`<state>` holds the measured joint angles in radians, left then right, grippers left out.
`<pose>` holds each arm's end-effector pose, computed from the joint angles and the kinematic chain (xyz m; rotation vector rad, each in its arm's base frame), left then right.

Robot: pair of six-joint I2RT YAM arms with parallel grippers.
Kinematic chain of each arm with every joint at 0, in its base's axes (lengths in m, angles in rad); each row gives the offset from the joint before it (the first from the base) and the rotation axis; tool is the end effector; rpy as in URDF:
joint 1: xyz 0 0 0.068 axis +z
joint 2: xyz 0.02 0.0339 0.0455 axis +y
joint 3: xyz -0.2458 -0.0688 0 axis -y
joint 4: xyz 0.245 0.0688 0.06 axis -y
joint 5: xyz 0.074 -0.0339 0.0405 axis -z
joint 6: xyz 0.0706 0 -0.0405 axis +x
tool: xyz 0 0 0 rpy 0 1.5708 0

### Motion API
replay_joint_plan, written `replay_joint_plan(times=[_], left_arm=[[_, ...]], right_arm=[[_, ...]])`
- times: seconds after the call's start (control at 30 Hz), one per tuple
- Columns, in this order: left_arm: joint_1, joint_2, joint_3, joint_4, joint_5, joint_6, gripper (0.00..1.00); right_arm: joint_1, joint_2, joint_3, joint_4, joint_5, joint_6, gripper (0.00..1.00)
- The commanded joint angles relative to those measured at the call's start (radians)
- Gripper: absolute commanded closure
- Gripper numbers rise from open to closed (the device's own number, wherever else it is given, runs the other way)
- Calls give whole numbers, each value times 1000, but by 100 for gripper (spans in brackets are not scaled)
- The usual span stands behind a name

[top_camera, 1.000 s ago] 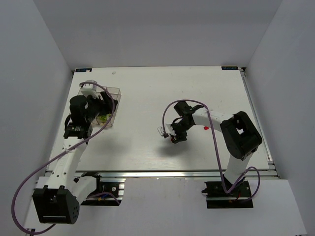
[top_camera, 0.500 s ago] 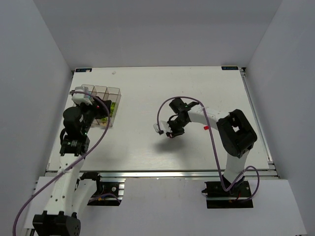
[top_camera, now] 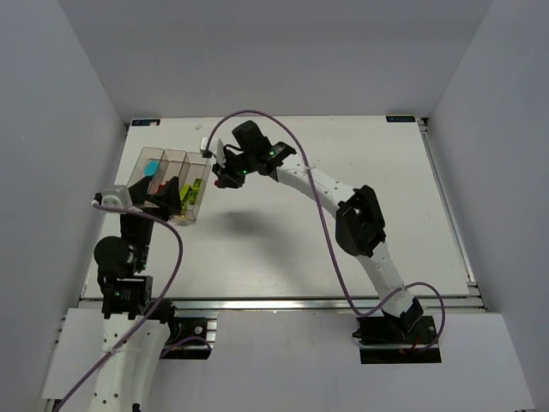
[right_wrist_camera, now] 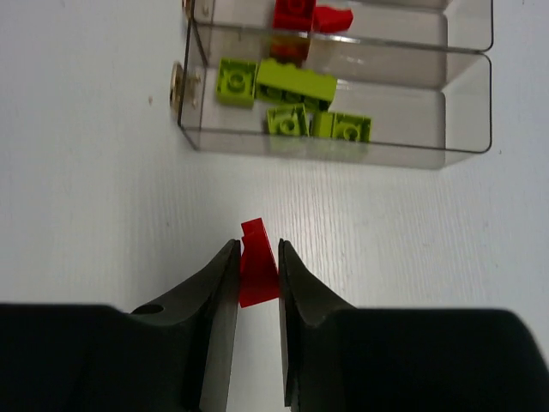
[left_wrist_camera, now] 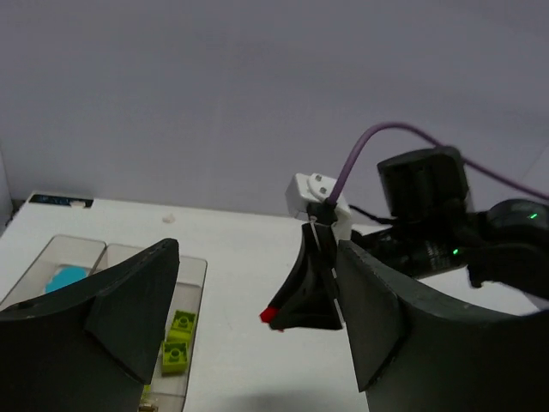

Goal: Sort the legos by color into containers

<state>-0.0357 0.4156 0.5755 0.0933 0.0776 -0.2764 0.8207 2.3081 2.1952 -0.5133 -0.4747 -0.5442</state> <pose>0.1669 -0.0114 0.3472 -0.0930 1.3218 -0.3164 0.3488 0.4217 0.2473 -1.5843 1.5221 0.6759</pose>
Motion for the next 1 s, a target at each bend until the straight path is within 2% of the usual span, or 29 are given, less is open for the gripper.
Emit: replay_joint_plan(times=[0.0, 0.03, 0.1, 0.27, 0.3, 0.5, 0.8, 0.97], left_arm=[[3, -57, -34, 83, -58, 12, 16], [3, -58, -25, 76, -59, 16, 16], [3, -60, -22, 65, -61, 25, 16], [3, -69, -16, 52, -62, 43, 16], [3, -70, -16, 52, -62, 45, 16], [3, -74, -13, 49, -62, 51, 16], [3, -70, -11, 45, -64, 51, 16], [3, -72, -9, 43, -62, 51, 16]], right_arm=[[15, 34, -23, 278, -34, 285, 100], [33, 42, -25, 392, -39, 309, 100], [40, 77, -2, 488, -35, 338, 100], [67, 226, 77, 913, 73, 565, 100], [77, 262, 83, 1018, 97, 573, 100], [130, 373, 121, 1309, 211, 573, 100], [175, 499, 181, 1478, 281, 561, 100], [192, 536, 201, 1487, 308, 567, 100]])
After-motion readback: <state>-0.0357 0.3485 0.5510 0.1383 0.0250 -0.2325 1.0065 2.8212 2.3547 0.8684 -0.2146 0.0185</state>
